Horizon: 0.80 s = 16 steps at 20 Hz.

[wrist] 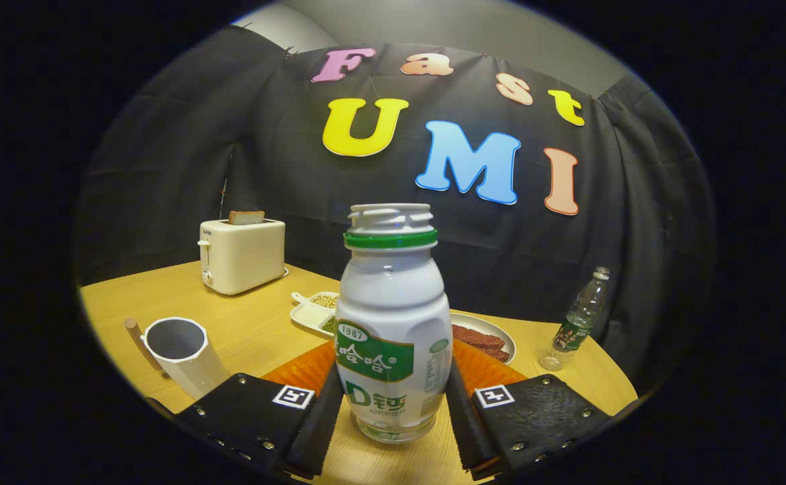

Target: Take the bottle from table, then pour the juice into the cup, finally place the bottle on the coaster

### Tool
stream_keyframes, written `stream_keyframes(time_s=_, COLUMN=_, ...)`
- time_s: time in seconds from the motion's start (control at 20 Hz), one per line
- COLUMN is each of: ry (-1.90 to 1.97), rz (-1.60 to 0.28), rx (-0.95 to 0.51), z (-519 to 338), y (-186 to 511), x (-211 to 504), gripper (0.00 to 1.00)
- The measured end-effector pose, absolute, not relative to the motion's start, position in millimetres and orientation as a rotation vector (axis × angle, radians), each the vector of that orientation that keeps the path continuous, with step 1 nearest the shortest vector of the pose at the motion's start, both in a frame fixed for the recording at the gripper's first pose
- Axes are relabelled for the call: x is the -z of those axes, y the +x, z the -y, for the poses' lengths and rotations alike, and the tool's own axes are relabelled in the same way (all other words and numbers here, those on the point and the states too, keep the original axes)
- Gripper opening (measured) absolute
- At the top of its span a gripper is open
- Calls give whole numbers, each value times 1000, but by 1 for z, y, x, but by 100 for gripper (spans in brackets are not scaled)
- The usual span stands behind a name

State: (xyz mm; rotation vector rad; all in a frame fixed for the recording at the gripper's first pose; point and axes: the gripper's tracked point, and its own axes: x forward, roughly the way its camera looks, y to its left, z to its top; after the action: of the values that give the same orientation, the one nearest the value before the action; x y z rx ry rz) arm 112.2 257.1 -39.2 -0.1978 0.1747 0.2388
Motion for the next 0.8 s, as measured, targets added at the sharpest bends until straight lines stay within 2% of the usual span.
stream_keyframes(time_s=0.8, ry=-95, rz=-202, rx=-221, z=-251, y=145, x=74, gripper=72)
